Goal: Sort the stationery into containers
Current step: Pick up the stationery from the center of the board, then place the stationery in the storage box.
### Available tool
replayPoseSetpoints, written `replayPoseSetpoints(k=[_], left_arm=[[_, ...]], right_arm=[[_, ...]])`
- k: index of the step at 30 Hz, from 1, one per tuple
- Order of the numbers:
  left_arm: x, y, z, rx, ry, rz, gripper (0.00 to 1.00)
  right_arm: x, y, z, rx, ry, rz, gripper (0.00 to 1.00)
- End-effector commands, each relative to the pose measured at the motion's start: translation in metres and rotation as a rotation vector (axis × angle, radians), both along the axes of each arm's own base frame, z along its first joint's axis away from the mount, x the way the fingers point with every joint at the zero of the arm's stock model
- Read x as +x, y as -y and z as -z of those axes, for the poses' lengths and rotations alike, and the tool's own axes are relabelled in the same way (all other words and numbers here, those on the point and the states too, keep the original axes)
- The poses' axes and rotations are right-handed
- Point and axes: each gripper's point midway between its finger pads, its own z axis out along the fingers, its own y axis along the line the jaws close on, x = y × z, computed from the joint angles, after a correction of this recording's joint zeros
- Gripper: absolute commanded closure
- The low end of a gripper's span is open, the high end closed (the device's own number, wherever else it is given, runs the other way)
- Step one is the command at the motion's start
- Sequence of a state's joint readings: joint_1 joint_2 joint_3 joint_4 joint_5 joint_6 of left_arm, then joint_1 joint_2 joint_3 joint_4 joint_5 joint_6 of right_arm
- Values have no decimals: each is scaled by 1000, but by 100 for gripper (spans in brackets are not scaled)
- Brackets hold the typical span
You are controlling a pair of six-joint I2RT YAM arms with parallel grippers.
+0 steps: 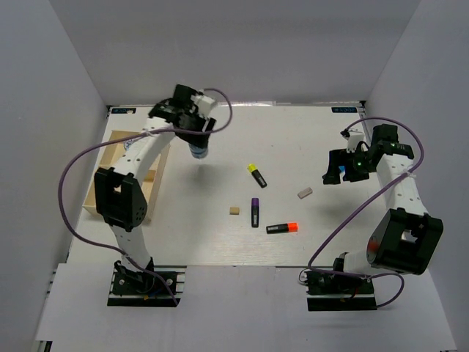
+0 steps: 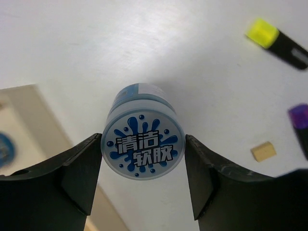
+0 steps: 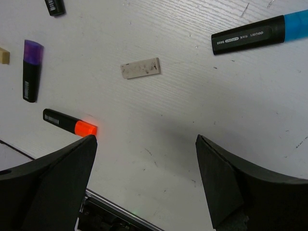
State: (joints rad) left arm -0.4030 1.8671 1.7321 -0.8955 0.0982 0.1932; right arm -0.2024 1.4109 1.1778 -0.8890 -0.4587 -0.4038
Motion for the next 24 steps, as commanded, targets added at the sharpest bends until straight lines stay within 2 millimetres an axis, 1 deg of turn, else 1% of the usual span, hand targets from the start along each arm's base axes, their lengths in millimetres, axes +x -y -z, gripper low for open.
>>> replayPoseSetpoints(k=[1, 2, 3, 4, 5, 7, 8, 9, 10, 11, 12, 13, 16, 17, 19, 24], left_arm=[[35, -70, -85, -39, 195, -213, 65], [42, -85, -90, -37, 203, -248, 65], [50, -100, -87, -31, 196, -281, 65], [57, -114, -101, -35, 216, -310, 66], [65, -143, -103, -27, 222, -359, 66], [78, -168, -105, -15, 224, -406, 67], [82, -188, -104, -16, 221, -432, 67], [88, -196, -95, -13, 198, -440, 67], [91, -201, -98, -19, 203, -445, 68], [92, -210, -95, -24, 195, -449, 68], [93, -208, -92, -30, 187, -439, 68], [94, -213, -85, -37, 169, -443, 69], [94, -209, -70, -74, 131, -415, 70], [94, -214, -67, -82, 126, -424, 70], [94, -210, -57, -96, 106, -411, 71], [93, -209, -46, -102, 80, -413, 71]], right_arm=[[5, 0, -4, 6, 13, -10, 12], [6, 0, -4, 8, 12, -9, 12], [6, -1, -4, 12, 12, -10, 12], [7, -2, -3, 15, 7, -9, 12], [7, -1, -3, 17, 7, -6, 12], [6, -3, 0, 24, -1, -8, 12], [7, -3, 1, 25, -1, -7, 12], [6, -4, 1, 30, -3, -7, 12], [6, -4, 4, 33, -11, -8, 13], [6, -5, 4, 35, -9, -7, 13], [7, -4, 4, 33, -9, -6, 13], [7, -4, 5, 37, -10, -6, 13], [6, -5, 8, 41, -19, -6, 13], [5, -6, 9, 41, -22, -7, 13], [5, -6, 11, 44, -26, -6, 14], [4, -5, 12, 44, -32, -4, 14]])
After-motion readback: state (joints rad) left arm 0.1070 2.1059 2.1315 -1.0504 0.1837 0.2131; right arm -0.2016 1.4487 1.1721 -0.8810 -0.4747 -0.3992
